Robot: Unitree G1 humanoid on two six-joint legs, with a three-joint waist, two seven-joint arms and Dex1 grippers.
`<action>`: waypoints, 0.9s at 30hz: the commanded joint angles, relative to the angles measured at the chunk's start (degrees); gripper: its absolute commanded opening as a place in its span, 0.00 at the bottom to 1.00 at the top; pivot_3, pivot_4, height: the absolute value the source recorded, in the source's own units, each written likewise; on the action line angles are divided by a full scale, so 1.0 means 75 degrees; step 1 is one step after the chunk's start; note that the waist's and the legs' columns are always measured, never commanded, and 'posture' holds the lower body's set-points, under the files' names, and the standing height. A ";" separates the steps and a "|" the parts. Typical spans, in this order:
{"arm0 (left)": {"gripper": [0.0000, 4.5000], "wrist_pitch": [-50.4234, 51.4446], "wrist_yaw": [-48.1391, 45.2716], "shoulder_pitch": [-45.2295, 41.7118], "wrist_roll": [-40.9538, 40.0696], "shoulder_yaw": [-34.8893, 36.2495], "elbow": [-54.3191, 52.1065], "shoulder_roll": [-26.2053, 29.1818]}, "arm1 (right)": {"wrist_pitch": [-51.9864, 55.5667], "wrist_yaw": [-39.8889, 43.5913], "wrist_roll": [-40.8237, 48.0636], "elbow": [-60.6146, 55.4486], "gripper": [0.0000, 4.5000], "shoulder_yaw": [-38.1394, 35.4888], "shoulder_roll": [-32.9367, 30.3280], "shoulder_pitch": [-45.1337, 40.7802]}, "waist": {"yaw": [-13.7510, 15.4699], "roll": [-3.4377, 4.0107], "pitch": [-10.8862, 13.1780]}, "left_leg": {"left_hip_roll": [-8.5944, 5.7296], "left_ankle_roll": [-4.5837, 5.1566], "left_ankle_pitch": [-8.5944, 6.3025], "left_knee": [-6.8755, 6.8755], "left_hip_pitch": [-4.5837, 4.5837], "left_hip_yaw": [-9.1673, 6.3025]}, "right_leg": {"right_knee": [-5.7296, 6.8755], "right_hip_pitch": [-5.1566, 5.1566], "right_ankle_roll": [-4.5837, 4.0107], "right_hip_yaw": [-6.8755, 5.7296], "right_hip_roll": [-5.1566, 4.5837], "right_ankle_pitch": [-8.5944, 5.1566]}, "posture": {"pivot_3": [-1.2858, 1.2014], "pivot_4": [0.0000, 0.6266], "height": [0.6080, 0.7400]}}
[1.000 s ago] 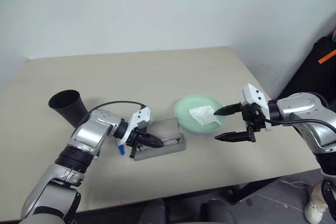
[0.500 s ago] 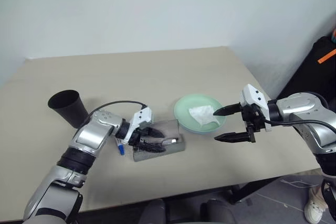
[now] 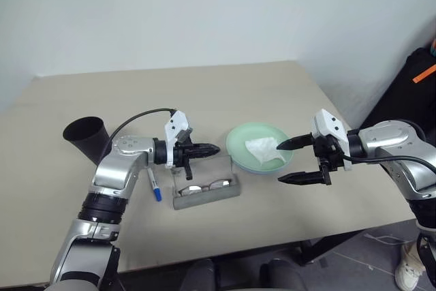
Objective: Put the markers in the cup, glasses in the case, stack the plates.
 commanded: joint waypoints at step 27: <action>0.01 -0.0369 -0.1258 0.1384 0.1097 -0.1303 -0.1318 0.1571 | -0.0125 -0.0090 0.0064 -0.0116 0.99 -0.0145 -0.0020 -0.0163 | -0.0006 0.0013 -0.0007 | 0.0017 -0.0018 -0.0011 -0.0013 0.0014 0.0022 | -0.0004 -0.0006 -0.0010 0.0001 0.0002 0.0002 | 0.52 0.00 1.00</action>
